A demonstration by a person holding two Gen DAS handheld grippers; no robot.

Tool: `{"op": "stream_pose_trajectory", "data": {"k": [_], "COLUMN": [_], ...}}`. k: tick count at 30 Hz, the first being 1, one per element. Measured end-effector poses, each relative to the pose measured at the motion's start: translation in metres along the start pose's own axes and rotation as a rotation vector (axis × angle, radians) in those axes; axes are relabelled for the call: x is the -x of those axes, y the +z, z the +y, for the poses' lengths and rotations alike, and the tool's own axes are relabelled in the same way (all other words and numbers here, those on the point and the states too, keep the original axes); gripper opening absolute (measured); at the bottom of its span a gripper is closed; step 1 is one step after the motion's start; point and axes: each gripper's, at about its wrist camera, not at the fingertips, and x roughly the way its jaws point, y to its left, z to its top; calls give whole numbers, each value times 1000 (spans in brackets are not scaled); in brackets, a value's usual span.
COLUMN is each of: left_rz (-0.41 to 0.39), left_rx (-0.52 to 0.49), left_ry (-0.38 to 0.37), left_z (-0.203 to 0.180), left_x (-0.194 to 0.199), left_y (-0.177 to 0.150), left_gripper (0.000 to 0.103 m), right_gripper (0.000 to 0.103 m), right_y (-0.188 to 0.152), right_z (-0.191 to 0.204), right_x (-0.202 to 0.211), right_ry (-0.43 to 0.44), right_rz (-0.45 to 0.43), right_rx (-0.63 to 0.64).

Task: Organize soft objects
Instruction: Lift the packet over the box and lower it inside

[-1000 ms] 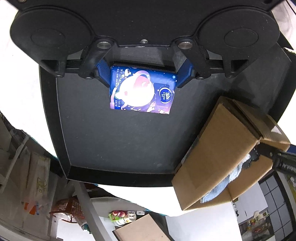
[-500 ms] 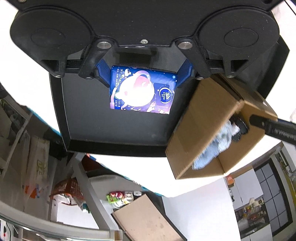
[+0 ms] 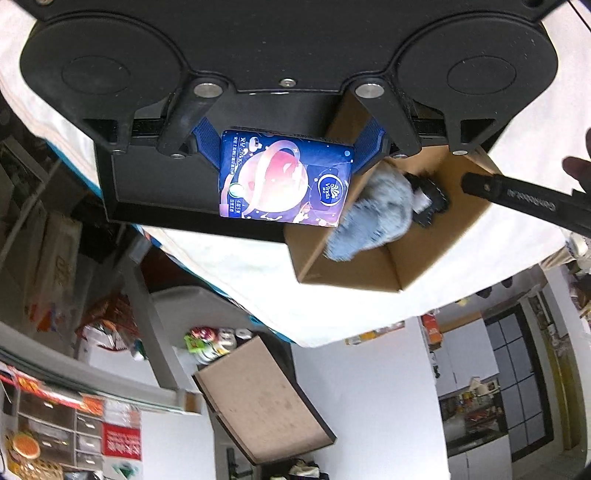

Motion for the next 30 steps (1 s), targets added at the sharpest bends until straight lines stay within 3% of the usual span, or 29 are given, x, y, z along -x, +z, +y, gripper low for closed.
{"op": "stream_pose_trajectory", "data": {"k": [17, 23, 30], "left_rz": [-52, -52, -29], "left_rx": [82, 103, 125], "left_ry": [-67, -98, -170], "left_z": [34, 46, 54], "left_x": [-5, -13, -24], "left_y": [-3, -3, -7], "left_gripper": [72, 58, 27], "right_gripper": [72, 72, 72], "right_y": [19, 24, 28], "right_z": [40, 56, 74], "right_x": [-4, -12, -21], "right_ry": [29, 41, 53], "right_rz": [0, 12, 24], "right_rx": [62, 88, 117]}}
